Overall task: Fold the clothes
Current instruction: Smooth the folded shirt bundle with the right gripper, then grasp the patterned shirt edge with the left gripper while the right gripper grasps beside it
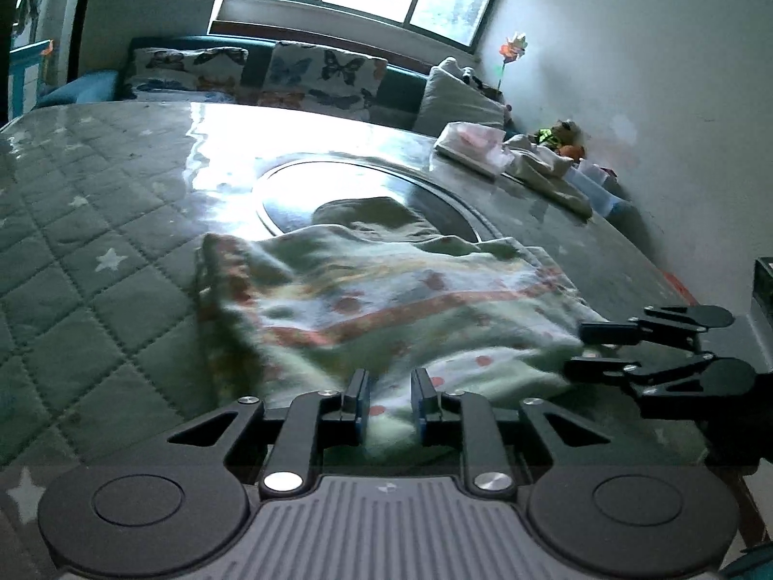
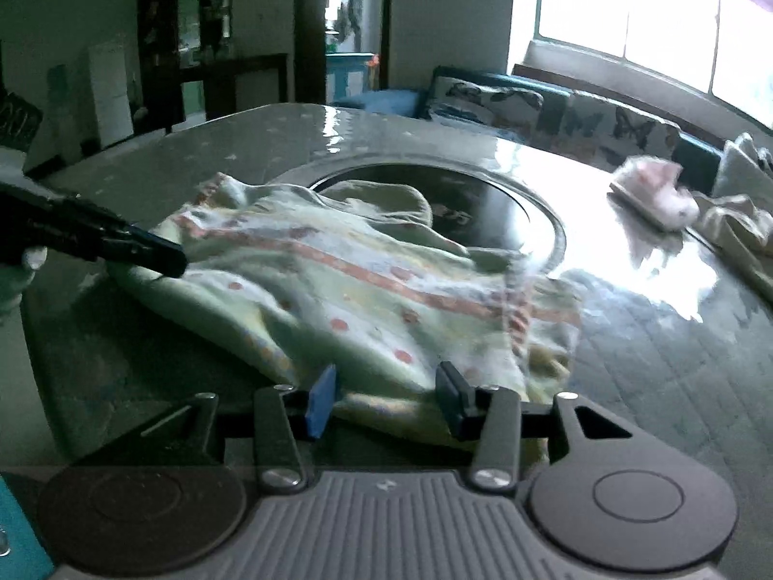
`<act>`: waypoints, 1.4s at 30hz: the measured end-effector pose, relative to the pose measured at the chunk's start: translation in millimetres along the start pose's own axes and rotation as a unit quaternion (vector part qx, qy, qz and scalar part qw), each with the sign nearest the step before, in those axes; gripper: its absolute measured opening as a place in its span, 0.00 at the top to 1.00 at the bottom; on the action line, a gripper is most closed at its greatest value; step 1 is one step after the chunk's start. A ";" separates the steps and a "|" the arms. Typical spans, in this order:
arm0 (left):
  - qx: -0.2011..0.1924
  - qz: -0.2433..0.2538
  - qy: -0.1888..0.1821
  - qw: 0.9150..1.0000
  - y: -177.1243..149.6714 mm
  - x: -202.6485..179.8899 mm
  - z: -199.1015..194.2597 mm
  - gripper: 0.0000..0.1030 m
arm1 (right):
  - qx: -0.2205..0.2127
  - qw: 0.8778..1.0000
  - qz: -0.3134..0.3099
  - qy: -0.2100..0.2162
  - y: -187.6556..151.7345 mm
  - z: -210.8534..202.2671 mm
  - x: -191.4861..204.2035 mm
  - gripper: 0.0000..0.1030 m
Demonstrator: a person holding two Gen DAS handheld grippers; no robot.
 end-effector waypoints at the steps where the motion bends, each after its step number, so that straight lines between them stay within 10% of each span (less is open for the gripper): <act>1: 0.000 -0.001 0.003 1.000 0.4 2.2 -1.2 0.79 | 0.003 1.000 0.004 -0.001 -0.6 -1.5 -2.1 0.57; 26: -0.012 -0.045 0.067 0.997 52.0 62.2 35.3 0.75 | -0.002 0.997 0.074 -0.009 50.1 78.8 -61.0 0.50; 42: -0.012 -0.068 0.085 0.994 34.2 55.1 6.2 0.44 | -0.009 0.989 0.131 -0.072 28.1 55.8 -101.1 0.40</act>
Point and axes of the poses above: each gripper's, at about its wrist camera, not at the fingertips, and z roughly the way its jaws point, x to its left, y to its top, the point moved 4 cm from there along z, roughly the way its jaws point, and after that the axes turned 8 degrees about -x, right-handed, at the moved point
